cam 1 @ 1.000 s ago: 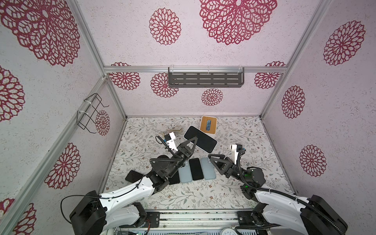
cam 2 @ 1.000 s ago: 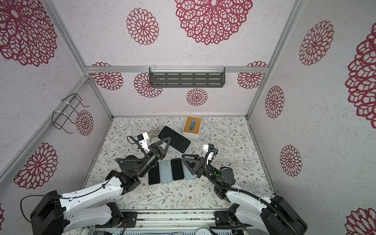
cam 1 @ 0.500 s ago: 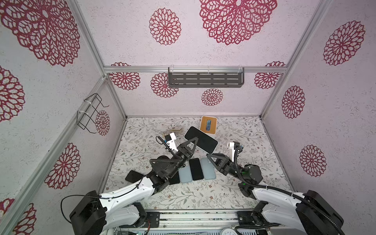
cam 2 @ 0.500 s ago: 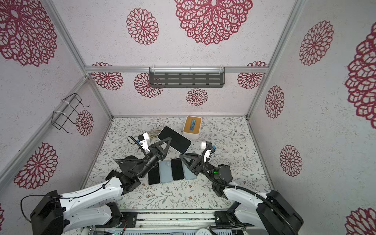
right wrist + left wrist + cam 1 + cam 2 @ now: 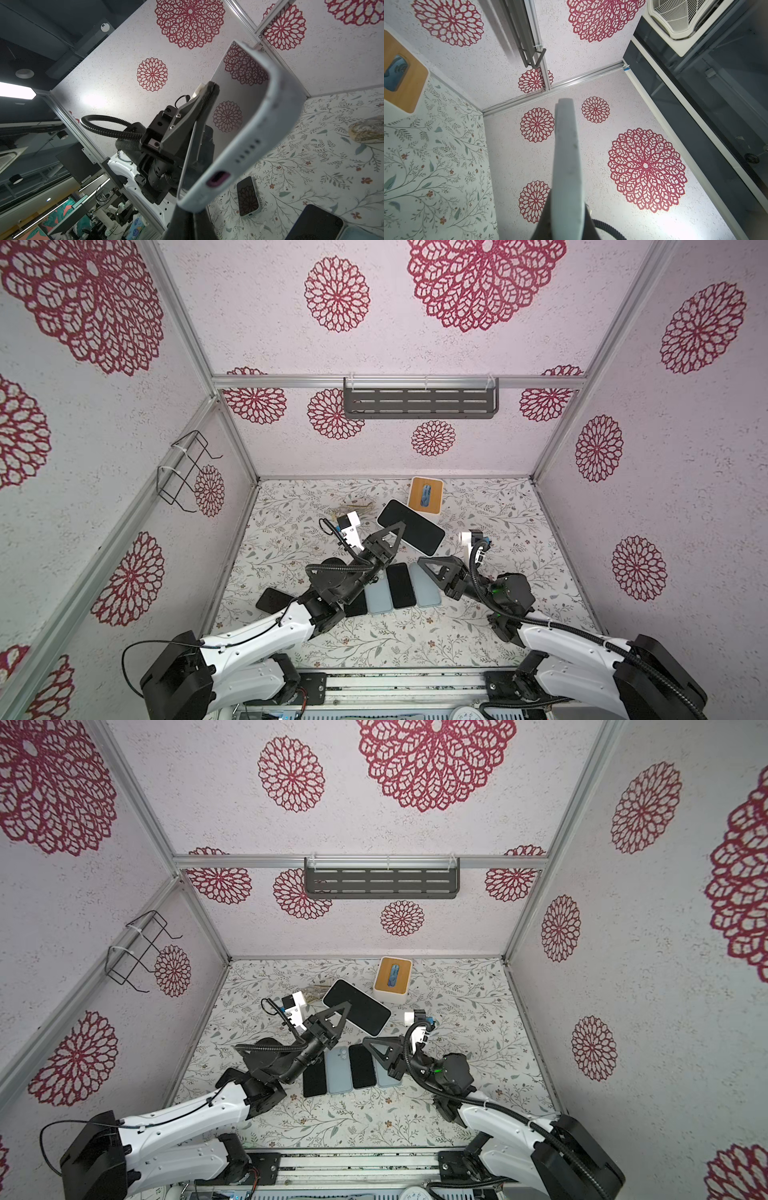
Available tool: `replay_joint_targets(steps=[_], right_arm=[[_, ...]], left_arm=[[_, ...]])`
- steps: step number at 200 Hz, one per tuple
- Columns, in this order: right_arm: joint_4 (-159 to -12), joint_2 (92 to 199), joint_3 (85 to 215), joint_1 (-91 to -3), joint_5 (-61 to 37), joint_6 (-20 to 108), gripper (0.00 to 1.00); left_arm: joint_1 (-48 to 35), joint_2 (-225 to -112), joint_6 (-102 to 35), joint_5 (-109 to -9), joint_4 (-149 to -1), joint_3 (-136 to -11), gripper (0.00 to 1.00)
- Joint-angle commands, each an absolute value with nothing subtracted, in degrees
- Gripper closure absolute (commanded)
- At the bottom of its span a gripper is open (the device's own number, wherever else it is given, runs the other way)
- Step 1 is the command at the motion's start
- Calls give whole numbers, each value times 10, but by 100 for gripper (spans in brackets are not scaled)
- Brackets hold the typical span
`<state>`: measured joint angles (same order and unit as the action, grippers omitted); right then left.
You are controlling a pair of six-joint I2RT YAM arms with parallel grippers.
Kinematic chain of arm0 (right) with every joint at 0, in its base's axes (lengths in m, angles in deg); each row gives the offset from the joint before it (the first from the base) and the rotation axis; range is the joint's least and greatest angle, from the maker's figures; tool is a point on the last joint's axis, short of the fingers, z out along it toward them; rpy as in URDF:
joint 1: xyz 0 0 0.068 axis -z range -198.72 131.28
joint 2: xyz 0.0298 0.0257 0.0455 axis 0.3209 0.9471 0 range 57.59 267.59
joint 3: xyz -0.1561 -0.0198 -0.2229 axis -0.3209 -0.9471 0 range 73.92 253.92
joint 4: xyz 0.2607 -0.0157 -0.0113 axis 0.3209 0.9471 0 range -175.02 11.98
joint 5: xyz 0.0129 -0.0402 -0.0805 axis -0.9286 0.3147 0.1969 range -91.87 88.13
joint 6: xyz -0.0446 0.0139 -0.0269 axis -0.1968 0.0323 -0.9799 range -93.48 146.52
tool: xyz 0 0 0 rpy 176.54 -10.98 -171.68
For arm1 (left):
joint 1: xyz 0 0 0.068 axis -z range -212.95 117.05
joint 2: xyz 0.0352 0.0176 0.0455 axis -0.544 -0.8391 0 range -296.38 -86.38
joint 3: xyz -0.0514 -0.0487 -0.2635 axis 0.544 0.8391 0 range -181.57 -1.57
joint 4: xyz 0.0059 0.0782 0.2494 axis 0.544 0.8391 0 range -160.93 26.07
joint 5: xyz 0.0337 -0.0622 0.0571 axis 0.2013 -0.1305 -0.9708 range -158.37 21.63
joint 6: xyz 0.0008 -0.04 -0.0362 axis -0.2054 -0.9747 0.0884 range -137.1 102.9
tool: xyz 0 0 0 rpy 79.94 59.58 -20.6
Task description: Take the phone out of the phone case
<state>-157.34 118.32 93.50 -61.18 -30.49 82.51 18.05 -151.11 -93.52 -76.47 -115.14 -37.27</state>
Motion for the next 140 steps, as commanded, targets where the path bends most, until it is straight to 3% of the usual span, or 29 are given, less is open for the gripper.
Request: replay_joint_targets(steps=[1, 18, 70, 140], right_arm=[[-1602, 1149, 935, -609, -321, 803, 59], [-1595, 1140, 930, -609, -320, 806, 52], [-1600, 1149, 940, -609, -314, 818, 56], [-1604, 1157, 941, -604, -307, 827, 99]], left_arm=[[183, -1480, -916, -758, -1159, -381, 100], [183, -1480, -913, -755, -1158, -384, 100], [185, -1498, -917, -739, -1179, -384, 100], [187, -1503, -913, -725, -1191, -387, 100]])
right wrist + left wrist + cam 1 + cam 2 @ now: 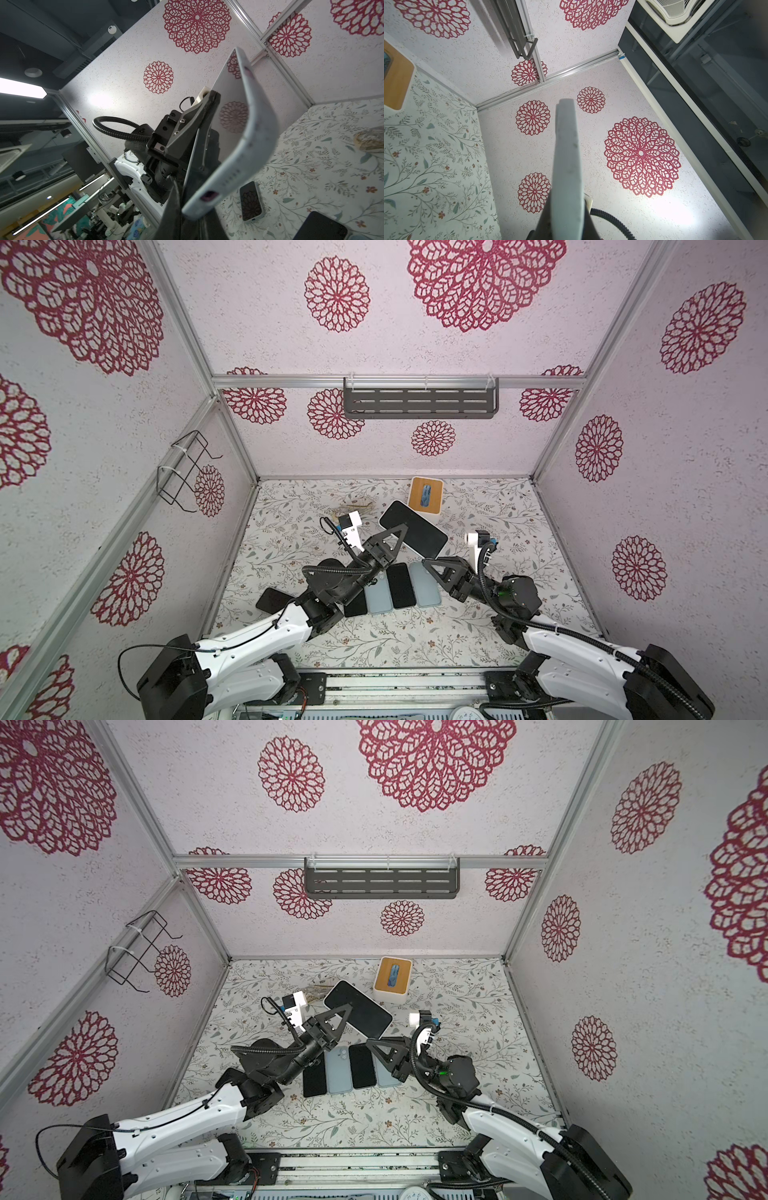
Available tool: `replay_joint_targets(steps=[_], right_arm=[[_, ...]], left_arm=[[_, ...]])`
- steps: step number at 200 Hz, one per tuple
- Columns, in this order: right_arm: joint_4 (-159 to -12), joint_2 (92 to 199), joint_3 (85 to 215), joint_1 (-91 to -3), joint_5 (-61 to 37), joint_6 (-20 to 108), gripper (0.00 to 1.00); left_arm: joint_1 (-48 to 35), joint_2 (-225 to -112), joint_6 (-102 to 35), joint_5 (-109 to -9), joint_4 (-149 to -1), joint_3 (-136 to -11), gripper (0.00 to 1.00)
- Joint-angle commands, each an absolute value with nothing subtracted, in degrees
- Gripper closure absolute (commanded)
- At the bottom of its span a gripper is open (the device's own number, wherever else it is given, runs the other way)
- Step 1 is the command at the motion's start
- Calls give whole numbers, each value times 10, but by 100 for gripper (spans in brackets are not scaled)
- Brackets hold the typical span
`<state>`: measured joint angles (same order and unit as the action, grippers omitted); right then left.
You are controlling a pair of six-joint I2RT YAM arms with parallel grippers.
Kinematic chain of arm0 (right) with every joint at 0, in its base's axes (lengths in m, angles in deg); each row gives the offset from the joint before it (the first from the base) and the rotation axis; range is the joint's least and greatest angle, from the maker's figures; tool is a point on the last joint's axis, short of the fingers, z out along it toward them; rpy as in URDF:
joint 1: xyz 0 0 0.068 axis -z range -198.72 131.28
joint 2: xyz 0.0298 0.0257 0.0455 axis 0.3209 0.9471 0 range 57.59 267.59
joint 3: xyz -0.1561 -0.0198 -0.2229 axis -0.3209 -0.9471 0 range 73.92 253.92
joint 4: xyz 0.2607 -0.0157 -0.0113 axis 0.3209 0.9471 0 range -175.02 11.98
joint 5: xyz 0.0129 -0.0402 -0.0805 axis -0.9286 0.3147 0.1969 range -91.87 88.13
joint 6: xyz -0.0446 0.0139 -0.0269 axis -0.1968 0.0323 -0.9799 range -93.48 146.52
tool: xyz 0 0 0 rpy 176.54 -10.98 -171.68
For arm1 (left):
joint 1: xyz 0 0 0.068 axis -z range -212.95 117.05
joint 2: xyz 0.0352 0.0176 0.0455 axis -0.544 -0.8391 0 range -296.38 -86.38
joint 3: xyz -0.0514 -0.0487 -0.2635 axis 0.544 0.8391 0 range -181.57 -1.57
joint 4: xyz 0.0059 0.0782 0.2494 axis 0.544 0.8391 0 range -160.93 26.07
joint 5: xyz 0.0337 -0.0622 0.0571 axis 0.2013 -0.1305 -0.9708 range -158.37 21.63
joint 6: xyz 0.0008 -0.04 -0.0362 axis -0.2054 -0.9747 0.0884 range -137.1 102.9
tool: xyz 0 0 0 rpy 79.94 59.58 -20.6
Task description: Take the phone out of the phone case
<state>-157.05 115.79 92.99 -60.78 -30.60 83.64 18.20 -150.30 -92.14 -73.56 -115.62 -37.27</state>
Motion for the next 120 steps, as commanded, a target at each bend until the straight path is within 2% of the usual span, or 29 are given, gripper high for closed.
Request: replay_joint_targets(steps=[1, 32, 58, 78, 90, 120], right_arm=[[-1604, 1157, 941, -604, -307, 827, 100], [-1585, 1161, 946, -602, -310, 815, 100], [-1455, 1148, 957, -605, -308, 730, 100], [-1293, 1111, 969, -609, -256, 612, 100], [-1204, 1078, 976, -621, -170, 533, 100], [-1198, 994, 943, -622, -75, 429, 100]], left_arm=[[187, -1504, -912, -724, -1191, -387, 100], [187, -1503, -908, -716, -1185, -393, 100], [184, -1494, -917, -704, -1143, -413, 100], [181, -1480, -922, -690, -1079, -437, 100], [180, -1474, -929, -680, -1050, -446, 100], [174, -1463, -930, -653, -1001, -465, 100]])
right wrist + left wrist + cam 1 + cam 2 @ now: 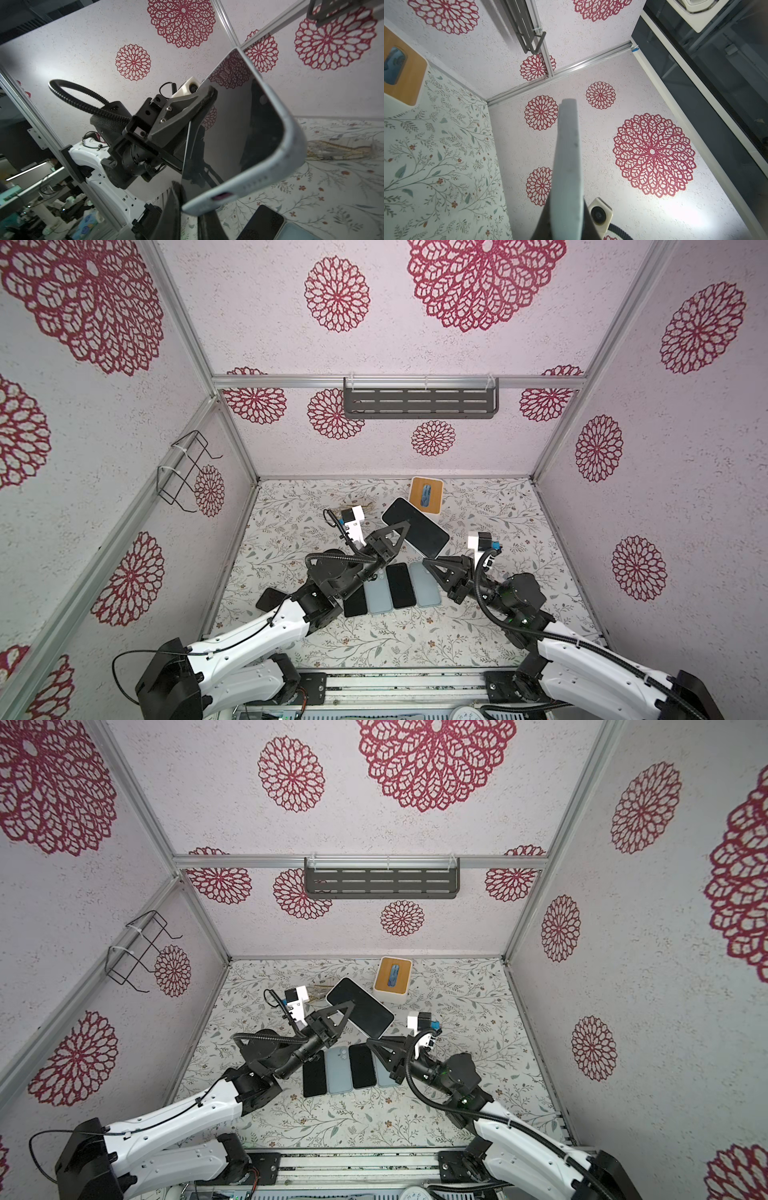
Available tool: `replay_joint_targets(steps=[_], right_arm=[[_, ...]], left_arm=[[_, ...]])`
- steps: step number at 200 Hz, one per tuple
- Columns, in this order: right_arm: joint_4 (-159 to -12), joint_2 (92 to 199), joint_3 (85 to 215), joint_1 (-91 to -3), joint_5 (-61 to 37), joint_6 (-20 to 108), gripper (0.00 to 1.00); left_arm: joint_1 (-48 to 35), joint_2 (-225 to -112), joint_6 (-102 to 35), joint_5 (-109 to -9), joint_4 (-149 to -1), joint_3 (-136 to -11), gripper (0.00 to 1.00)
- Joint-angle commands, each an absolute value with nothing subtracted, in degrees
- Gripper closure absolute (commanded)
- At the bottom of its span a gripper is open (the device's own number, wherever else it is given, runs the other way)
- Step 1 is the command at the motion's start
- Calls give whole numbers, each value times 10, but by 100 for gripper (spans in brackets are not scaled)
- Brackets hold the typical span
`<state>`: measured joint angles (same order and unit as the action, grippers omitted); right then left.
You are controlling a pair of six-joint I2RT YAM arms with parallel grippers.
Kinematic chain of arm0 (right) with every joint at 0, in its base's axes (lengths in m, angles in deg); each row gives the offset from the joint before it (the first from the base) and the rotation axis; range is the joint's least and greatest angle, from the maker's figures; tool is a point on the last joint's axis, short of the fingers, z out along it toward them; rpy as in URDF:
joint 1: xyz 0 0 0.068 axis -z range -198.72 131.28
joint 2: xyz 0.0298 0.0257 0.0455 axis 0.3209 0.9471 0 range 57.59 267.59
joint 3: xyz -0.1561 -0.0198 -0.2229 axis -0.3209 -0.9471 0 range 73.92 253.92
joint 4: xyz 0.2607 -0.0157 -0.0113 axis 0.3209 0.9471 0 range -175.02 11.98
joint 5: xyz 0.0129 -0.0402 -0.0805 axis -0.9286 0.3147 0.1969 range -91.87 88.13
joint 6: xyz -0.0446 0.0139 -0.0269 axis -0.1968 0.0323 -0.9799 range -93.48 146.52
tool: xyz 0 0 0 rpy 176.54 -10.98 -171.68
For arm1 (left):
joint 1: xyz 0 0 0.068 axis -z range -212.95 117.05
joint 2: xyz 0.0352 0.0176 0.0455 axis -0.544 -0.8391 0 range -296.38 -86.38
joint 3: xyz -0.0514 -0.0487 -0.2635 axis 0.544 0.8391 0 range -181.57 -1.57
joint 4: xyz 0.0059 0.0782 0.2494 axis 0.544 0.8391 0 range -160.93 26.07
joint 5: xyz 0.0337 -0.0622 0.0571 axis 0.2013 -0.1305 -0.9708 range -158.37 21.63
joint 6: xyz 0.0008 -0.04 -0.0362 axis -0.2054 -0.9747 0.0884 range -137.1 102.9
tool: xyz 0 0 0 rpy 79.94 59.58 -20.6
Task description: Take the phone out of the phone case
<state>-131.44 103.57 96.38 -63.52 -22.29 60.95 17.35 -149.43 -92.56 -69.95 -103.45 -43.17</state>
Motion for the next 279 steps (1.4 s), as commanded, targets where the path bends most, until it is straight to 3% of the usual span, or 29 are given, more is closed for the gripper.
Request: replay_joint_targets(steps=[1, 68, 87, 94, 111, 134, 167, 191, 218, 279], right_arm=[[-1198, 991, 942, -622, -75, 427, 100], [-1140, 893, 903, -617, -74, 372, 100], [-1140, 853, 869, -617, -70, 397, 54], [-1131, 834, 861, -616, -69, 408, 43], [-1082, 788, 861, -614, -71, 422, 30], [-1009, 765, 894, -613, -100, 410, 22], [-916, 855, 984, -613, -176, 356, 22], [-863, 940, 1049, -613, -220, 311, 25], [-838, 994, 1073, -615, -308, 210, 31], [-738, 1101, 1162, -616, -398, 67, 43]], left_arm=[[173, -1463, -930, -653, -1000, -465, 100], [142, -1437, -934, -616, -997, -472, 100], [118, -1417, -921, -596, -971, -475, 100], [102, -1409, -912, -571, -951, -481, 100], [63, -1390, -874, -505, -879, -507, 100], [16, -1389, -720, -396, -671, -601, 100], [13, -1441, -462, -310, -377, -731, 100], [14, -1472, -328, -298, -256, -778, 100], [14, -1483, -239, -276, -226, -788, 100], [22, -1517, -167, -229, -218, -801, 100]])
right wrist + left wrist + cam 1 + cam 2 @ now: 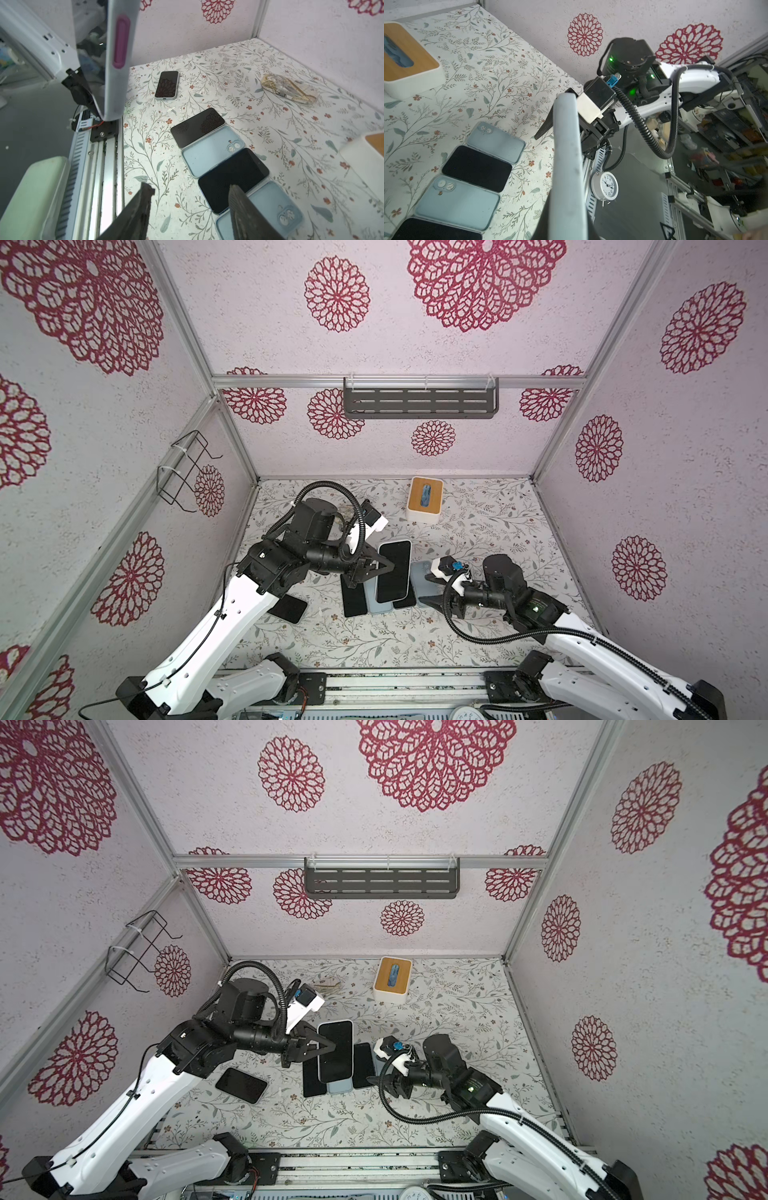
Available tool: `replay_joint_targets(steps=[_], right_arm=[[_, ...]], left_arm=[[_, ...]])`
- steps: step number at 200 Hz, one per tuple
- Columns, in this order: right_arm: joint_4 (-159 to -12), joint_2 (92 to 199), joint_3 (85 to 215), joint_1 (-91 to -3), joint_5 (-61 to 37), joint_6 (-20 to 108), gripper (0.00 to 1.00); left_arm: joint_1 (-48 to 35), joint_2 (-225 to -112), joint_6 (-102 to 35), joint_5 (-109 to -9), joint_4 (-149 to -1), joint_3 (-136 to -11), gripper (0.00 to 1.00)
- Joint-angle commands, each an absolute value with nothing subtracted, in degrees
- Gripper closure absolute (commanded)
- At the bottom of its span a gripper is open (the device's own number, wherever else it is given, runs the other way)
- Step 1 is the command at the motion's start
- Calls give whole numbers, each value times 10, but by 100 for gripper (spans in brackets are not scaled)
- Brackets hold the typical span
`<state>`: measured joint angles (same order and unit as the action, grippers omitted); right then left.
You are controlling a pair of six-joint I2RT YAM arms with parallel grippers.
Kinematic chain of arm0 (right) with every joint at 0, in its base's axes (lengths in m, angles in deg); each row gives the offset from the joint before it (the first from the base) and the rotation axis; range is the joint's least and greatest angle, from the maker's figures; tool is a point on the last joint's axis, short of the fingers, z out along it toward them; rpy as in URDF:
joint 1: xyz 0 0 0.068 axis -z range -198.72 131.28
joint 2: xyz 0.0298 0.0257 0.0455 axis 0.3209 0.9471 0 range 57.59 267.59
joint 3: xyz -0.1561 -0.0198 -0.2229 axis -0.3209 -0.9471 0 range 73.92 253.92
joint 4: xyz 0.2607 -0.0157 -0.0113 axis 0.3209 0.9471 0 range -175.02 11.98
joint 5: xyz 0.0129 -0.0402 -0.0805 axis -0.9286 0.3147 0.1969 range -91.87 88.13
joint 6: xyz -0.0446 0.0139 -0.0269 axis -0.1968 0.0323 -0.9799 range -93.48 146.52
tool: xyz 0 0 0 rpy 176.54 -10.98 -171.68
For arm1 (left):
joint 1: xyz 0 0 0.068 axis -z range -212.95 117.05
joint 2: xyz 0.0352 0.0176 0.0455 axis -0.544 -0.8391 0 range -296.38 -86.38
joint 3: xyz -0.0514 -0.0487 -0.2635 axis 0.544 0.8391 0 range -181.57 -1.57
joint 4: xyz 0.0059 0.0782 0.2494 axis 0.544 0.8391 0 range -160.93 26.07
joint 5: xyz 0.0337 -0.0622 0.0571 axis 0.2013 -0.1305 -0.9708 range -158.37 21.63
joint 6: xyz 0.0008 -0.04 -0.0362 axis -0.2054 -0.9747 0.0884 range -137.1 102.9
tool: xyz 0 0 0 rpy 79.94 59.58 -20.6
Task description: Take the phone out of the phone case
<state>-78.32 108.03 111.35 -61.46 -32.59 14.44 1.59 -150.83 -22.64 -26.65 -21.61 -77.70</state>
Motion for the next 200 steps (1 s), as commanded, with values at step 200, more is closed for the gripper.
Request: replay_joint_targets(steps=[200], right_arm=[[-640, 1188, 1271, -625, -472, -11, 58]], left_arm=[[75, -1530, -136, -270, -280, -785, 100]])
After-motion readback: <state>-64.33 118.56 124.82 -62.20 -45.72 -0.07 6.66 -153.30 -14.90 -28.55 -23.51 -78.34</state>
